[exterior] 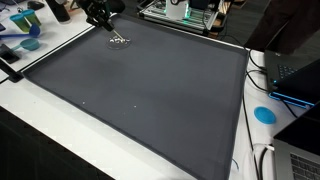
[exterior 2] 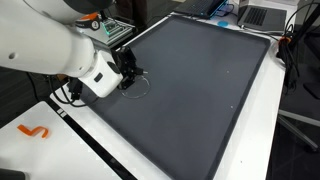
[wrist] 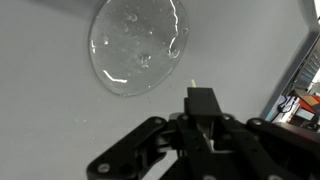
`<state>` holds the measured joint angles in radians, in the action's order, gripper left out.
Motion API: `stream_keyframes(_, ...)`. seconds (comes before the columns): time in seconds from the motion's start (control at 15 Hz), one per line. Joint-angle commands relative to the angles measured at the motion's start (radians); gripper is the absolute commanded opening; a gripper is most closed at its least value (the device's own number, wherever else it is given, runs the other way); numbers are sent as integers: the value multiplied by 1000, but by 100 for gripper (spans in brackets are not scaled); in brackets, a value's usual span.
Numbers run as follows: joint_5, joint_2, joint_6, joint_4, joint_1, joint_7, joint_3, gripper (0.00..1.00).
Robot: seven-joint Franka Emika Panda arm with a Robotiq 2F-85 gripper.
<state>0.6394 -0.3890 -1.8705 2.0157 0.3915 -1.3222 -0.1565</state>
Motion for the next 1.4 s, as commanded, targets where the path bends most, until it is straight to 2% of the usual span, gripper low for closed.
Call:
stream_keyframes(0.0,-8,16,-10,10,-8,22,-8,4)
stream_keyframes(0.4,-62,73,-90,42,-41,136,-20,4)
stream_keyframes(0.67,-149,130,-162,73,-70,261,-19,4)
stream_keyframes(1.13,-395,257,-294,164,-140,570,-17,4)
stream_keyframes(1.33,-515,301,-305,191,-166,707,-13,4)
